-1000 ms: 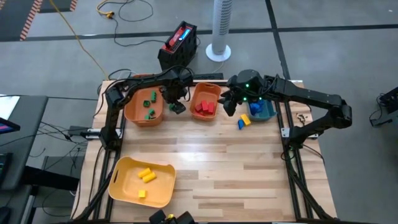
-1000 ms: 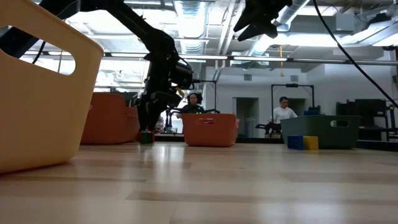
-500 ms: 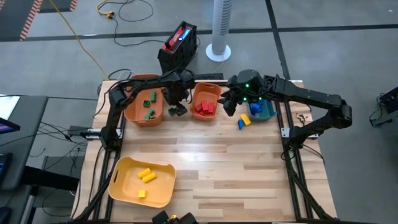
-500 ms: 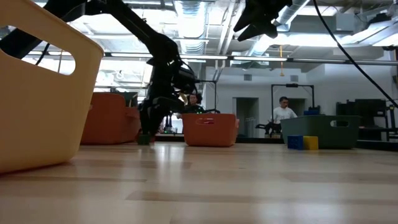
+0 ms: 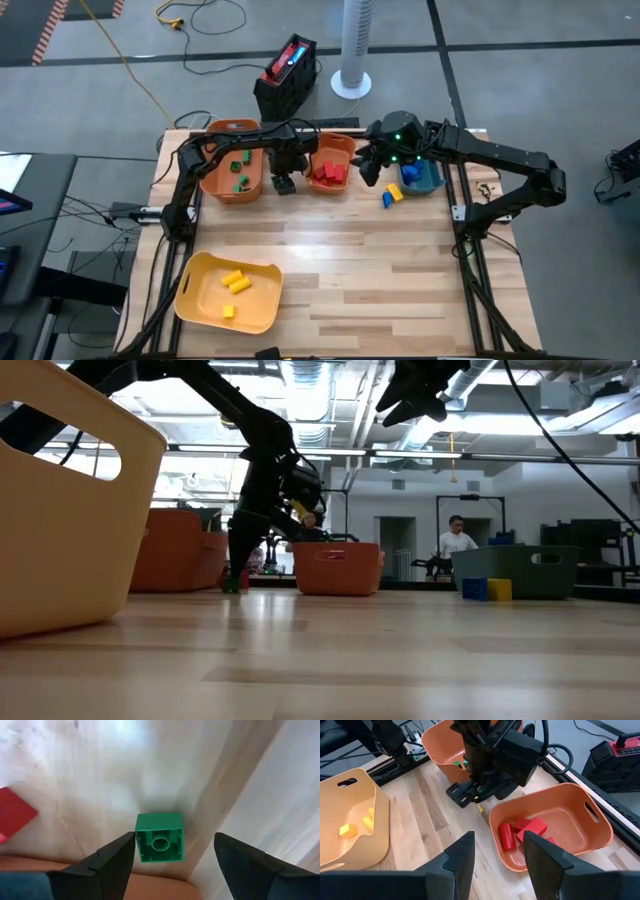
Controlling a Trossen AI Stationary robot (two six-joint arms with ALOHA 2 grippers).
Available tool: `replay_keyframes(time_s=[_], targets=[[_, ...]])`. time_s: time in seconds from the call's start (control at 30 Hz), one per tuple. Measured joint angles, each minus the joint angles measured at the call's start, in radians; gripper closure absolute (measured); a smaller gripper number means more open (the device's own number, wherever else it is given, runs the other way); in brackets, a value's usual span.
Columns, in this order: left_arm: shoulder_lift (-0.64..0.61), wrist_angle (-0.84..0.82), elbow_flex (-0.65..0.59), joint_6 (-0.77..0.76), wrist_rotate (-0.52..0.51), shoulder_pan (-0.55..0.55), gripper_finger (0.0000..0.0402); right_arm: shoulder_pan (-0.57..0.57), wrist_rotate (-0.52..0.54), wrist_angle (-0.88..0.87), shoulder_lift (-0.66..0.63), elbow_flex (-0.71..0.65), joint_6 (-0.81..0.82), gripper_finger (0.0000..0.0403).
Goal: Sort blocks
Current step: Put the green game piece into the left orange bin
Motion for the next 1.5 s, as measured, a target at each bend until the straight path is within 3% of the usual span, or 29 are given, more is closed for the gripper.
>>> replay_keyframes(time_s=[0.63, 0.8, 1.07, 1.27, 1.5], targets=[[0.066, -0.020, -0.001, 0.002, -0.051, -0.008, 0.0139, 0.002, -0.001, -0.001, 0.000, 0.000, 0.007, 0.0223], [0.066, 0.015, -0.001, 0.003, -0.052, -0.019, 0.0173, 0.003, -0.001, -0.004, 0.000, 0.000, 0.008, 0.0223], [0.066, 0.001, -0.001, 0.004, -0.048, -0.021, 0.0269, 0.003, -0.001, -0.004, 0.000, 0.000, 0.007, 0.0223], [0.066, -0.045, 0.016, 0.011, -0.051, -0.021, 0.0271, 0.000, -0.001, -0.004, 0.000, 0.000, 0.003, 0.0223], [0.049, -0.112, 0.149, 0.007, -0.044, -0.006, 0.0271, 0.000, -0.001, -0.005, 0.000, 0.000, 0.000, 0.0223]])
